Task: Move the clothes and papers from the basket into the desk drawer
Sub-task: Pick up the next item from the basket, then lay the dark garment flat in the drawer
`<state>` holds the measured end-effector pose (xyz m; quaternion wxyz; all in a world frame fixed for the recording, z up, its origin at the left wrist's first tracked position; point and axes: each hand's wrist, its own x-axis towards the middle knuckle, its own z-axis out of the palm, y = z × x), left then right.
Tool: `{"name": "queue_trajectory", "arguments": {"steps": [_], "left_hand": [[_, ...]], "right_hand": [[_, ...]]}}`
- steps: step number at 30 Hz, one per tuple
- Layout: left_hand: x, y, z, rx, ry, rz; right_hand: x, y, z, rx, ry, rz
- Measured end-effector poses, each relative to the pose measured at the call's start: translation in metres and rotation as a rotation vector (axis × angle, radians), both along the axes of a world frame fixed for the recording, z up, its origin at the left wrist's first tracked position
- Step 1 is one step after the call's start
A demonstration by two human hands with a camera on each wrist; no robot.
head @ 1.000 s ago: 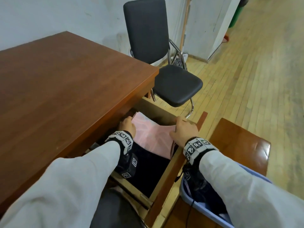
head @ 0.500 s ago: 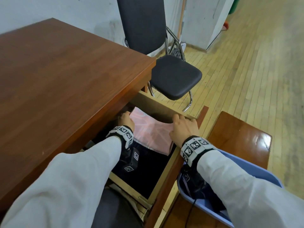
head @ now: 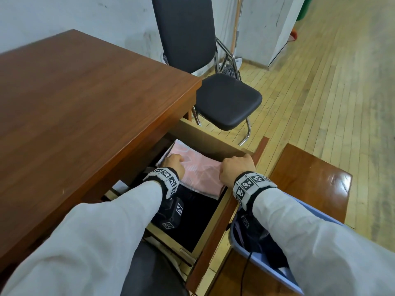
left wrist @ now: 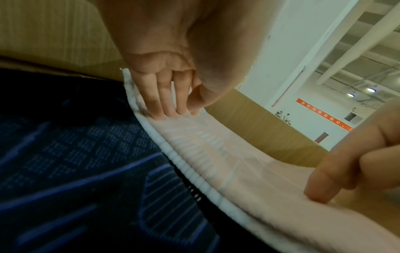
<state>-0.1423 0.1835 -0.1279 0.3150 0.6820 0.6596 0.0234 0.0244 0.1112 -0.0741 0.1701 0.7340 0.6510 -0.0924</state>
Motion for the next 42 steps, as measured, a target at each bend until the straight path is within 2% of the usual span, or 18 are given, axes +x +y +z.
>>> {"name": "queue_trajectory", "arguments": {"steps": [5, 11, 14, 16, 19, 21, 23, 25, 27, 31, 33, 37, 42], "left_hand": [[-0.003, 0.001, 0.007, -0.037, -0.068, 0.086], [-0.004, -0.014, 0.028, -0.009, -0.12, 0.082], [0.003, -0.032, 0.047, 0.036, -0.146, 0.044], [0.009, -0.045, 0.059, 0.046, -0.196, 0.038], [0.023, -0.062, 0.074, -0.002, -0.357, 0.058], [0.033, -0.076, 0.087, -0.039, -0.447, 0.066], [0.042, -0.096, 0.097, -0.107, -0.571, 0.108], [0.05, -0.112, 0.101, -0.187, -0.653, 0.124], [0.056, -0.127, 0.101, -0.266, -0.704, 0.118], [0.068, -0.14, 0.092, -0.314, -0.77, 0.126], [0.071, -0.141, 0.087, -0.327, -0.796, 0.143], [0.074, -0.142, 0.082, -0.309, -0.791, 0.17], [0.074, -0.143, 0.073, -0.203, -0.753, 0.178]], "right_hand": [[0.001, 0.001, -0.001, 0.029, 0.073, -0.014], [0.014, -0.01, 0.004, 0.246, 0.439, -0.018], [0.019, -0.024, 0.021, 0.348, 0.701, -0.135], [0.023, -0.035, 0.033, 0.423, 0.739, -0.19], [0.03, -0.053, 0.044, 0.476, 0.786, -0.267], [0.037, -0.067, 0.05, 0.435, 0.773, -0.327], [0.045, -0.084, 0.053, 0.291, 0.724, -0.367], [0.051, -0.098, 0.048, 0.117, 0.602, -0.379], [0.056, -0.111, 0.039, 0.03, 0.524, -0.426], [0.06, -0.129, 0.03, -0.033, 0.46, -0.382], [0.065, -0.132, 0.022, -0.071, 0.497, -0.38], [0.064, -0.13, 0.009, -0.136, 0.283, -0.399], [0.064, -0.134, -0.009, -0.274, 0.334, -0.487]]}}
